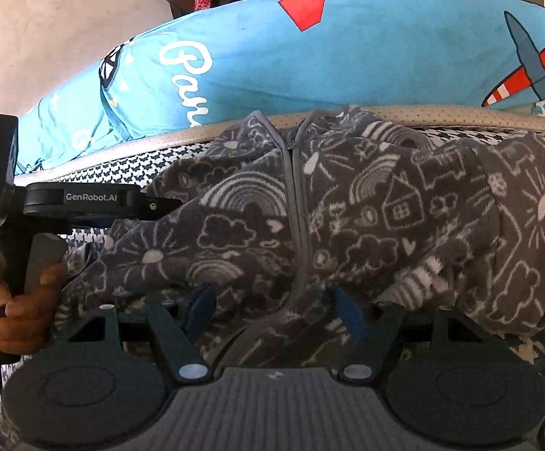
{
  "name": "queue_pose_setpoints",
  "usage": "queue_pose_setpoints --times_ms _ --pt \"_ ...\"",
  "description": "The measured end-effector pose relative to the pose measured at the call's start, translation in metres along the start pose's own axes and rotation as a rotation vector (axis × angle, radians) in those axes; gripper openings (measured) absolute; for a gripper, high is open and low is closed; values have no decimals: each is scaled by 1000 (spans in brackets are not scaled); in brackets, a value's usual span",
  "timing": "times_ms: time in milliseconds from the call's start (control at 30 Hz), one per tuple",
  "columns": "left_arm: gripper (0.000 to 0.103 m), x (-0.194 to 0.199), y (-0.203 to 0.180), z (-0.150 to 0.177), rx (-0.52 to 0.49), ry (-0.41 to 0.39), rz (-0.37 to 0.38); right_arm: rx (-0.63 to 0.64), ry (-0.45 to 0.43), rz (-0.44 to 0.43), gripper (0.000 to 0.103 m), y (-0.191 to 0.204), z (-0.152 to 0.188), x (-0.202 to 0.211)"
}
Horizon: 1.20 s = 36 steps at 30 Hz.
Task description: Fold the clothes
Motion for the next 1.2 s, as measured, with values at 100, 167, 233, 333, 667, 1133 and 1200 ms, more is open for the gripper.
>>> queue_pose_setpoints --times_ms 100,167,233,333,667,1133,1200 --pt "56 0 -4 0 5 2 29 6 1 4 71 0 0 0" --pt "46 1 -7 2 3 -2 24 10 0 6 71 0 1 -1" --pt "38 2 -8 3 7 -9 24 11 0 9 71 0 1 0" --pt "23 4 -11 4 9 -34 17 10 0 13 71 0 2 1" --pt "12 21 -67 25 -240 -300 -278 -20 -31 24 71 -4 -1 6" --pt "13 -6 -72 10 -316 -432 -661 39 -143 45 71 -10 -16 19" --pt "23 -1 -61 6 -232 -408 -636 31 -162 25 71 -16 -21 23"
Point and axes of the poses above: each gripper's, at about its wrist camera, not at the fingertips, and x roughly against the way its jaws point, y to its left, z to its underside, the point moved 1 cm from there along -x, roughly the way its jaws point, and after that the axes turned 8 degrees about x, right-handed, at the moved point
